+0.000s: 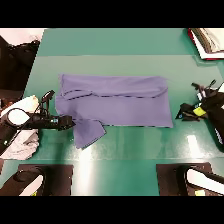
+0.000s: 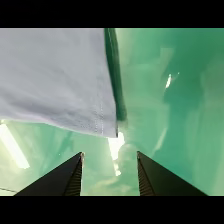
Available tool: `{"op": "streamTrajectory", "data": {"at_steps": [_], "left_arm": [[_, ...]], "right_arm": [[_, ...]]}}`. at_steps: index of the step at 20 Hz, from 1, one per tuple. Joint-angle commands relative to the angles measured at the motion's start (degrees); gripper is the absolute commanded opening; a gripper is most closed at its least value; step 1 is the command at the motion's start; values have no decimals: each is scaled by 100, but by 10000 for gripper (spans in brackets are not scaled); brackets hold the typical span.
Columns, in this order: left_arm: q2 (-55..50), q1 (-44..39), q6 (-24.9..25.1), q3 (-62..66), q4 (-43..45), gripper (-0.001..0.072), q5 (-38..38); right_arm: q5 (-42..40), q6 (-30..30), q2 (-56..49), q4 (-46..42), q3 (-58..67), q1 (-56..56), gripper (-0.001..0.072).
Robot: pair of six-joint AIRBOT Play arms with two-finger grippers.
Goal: Fold the shirts.
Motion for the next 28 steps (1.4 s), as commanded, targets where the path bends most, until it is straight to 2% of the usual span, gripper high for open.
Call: {"op": "streamTrajectory", "data": {"at_steps": [1,5,9,10,11,12,13,15,19,21,25,28], "left_arm": [[4,-4,33,37,22,27,-109],[4,-4,33,37,22,28,-144],[4,-4,33,37,22,28,-184],[4,-4,33,37,22,28,-214],[4,-4,33,37,22,28,-243],[7,-4,79,39,22,28,-278],[7,-4,83,42,24,27,-369],[17,-4,120,136,85,27,-717],[131,-15,118,483,59,26,-1628],[389,-22,111,479,83,26,-1895],[837,-22,105,518,81,27,-1633],[837,-22,118,743,85,27,-881]], "right_arm": [[-691,-166,76,424,-789,-120,391],[-1132,-168,76,678,-1051,-114,391],[-1130,-166,-164,673,-1040,127,389],[-1110,-168,-258,669,-1040,234,369],[-1102,-254,-321,658,-1038,345,262],[-1078,-376,-326,643,-1038,422,108],[-1056,-422,-269,603,-1034,470,16],[-951,-420,39,444,-1034,442,15],[59,-258,1034,-149,-1034,-70,13],[315,-258,1519,-420,-1034,-527,13],[273,-264,2090,-378,-1034,-990,12],[-166,-269,2210,284,-1032,-979,12]]}}
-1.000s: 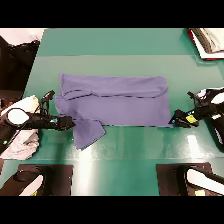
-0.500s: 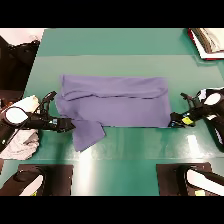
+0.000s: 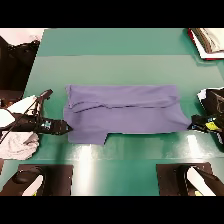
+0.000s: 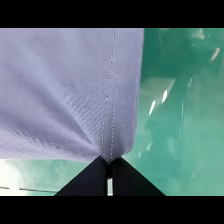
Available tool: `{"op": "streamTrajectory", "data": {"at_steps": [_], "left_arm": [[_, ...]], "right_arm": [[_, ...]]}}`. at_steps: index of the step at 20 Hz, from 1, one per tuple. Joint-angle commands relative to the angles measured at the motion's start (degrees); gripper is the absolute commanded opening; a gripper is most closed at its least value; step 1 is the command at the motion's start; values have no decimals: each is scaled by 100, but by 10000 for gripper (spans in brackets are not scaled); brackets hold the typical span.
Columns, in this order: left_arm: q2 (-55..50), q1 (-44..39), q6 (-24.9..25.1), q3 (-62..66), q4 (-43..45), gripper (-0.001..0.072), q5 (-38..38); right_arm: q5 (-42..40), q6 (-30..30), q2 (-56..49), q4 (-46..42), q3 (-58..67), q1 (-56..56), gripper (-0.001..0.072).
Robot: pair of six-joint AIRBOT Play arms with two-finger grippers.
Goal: Fold the shirts.
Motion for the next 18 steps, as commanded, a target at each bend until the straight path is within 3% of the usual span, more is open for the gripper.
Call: {"op": "streamTrajectory", "data": {"at_steps": [1,5,9,18], "left_arm": [[92,0,9,229,26,27,920],[-20,0,9,297,162,27,2175],[-507,0,4,317,168,27,3178],[-2385,20,9,1563,356,27,4207]], "right_arm": [[-483,4,210,708,11,-109,13],[-1137,0,-96,1453,111,-70,13],[-1574,0,-721,1357,935,479,13],[-2258,4,-2708,1357,2651,1338,13]]}}
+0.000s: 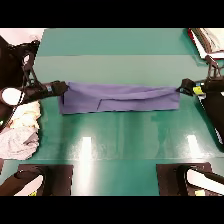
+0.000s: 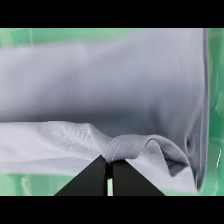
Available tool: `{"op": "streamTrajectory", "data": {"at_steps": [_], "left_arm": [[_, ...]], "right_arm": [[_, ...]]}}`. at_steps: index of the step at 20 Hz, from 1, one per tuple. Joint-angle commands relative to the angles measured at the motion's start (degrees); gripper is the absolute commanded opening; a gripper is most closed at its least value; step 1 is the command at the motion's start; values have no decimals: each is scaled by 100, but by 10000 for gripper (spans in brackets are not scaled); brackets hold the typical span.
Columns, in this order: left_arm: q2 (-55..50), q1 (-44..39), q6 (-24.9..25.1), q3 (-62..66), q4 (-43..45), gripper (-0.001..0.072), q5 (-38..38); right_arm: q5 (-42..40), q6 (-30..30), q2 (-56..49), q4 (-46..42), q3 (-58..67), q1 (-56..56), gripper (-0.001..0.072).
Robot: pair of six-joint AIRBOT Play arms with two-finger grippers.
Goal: Fold the shirts.
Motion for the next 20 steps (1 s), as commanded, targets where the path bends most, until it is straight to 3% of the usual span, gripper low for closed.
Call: {"op": "streamTrajectory", "data": {"at_steps": [1,4,5,6,7,8,11,12,13,14,17,20], "left_arm": [[-811,52,-4,546,96,28,308],[-1276,74,-2,782,212,40,385],[-1344,74,-7,804,236,289,494],[-1362,74,-31,804,234,560,616],[-1360,74,-24,841,236,561,627],[-1357,74,-11,905,236,509,570],[-1322,74,-9,1165,214,500,-83],[-1322,74,-2,1237,216,466,-396],[-1322,74,0,1274,216,204,-625],[-1322,74,44,1274,216,42,-774],[-1322,74,146,1274,216,28,-1049],[-1322,72,146,1274,216,28,-1178]], "right_arm": [[-205,2,-730,13,584,168,14],[-197,2,-1193,35,960,166,18],[-162,0,-1311,35,1095,166,46],[-107,-2,-1414,33,1255,164,269],[4,-4,-1515,28,1449,146,525],[232,-26,-1600,31,1665,87,593],[1349,-535,-1836,35,2085,-256,592],[1720,-654,-1923,35,2063,-437,592],[1952,-671,-2015,44,1991,-614,592],[2037,-706,-2107,83,1856,-785,592],[2024,-820,-2385,125,1438,-1185,592],[2033,-1261,-2667,968,1182,-1423,592]]}}
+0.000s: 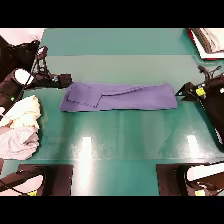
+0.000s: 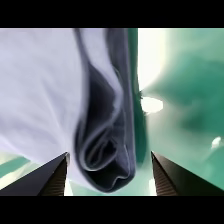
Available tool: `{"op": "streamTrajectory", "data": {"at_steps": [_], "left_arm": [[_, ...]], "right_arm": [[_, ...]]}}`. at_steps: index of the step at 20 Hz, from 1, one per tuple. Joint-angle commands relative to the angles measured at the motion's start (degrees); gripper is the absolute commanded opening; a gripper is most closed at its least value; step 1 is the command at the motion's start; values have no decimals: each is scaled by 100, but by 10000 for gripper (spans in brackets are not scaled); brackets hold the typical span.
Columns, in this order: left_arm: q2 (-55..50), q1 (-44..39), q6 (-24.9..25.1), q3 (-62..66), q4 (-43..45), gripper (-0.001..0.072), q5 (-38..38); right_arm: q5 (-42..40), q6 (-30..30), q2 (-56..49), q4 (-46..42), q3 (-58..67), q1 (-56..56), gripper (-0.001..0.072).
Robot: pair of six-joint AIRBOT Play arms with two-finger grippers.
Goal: Fold the shirts.
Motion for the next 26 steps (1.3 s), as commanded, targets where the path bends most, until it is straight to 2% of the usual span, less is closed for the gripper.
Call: {"op": "streamTrajectory", "data": {"at_steps": [1,4,8,10,11,12,13,17,19,22,26], "left_arm": [[-2,2,33,20,-4,28,-278],[-2,-2,31,20,-15,28,-284],[-2,-2,31,20,-26,28,-284],[-2,-2,33,20,-44,28,-284],[-2,-2,31,20,-48,28,-284],[-4,-2,31,20,-55,28,-302],[-4,-4,28,20,-96,28,-339],[-118,-402,33,70,-129,26,-321],[-446,-785,35,365,-127,26,-321],[-1357,-1436,35,1268,-125,26,-376],[-2809,-2144,28,2616,-131,26,-625]], "right_arm": [[175,-459,-356,852,-227,-297,592],[210,-649,-590,1381,-227,-273,593],[109,-673,-798,1375,-227,-31,592],[-216,-686,-817,1373,-227,118,555],[-376,-686,-811,1381,-227,179,429],[-470,-697,-811,1381,-227,247,246],[-501,-831,-802,1381,-227,291,28],[-514,-920,-407,1401,-227,417,14],[-498,-916,24,1725,-225,553,12],[-365,-883,614,2269,68,960,11],[-184,-455,905,2282,1300,1788,10]]}}
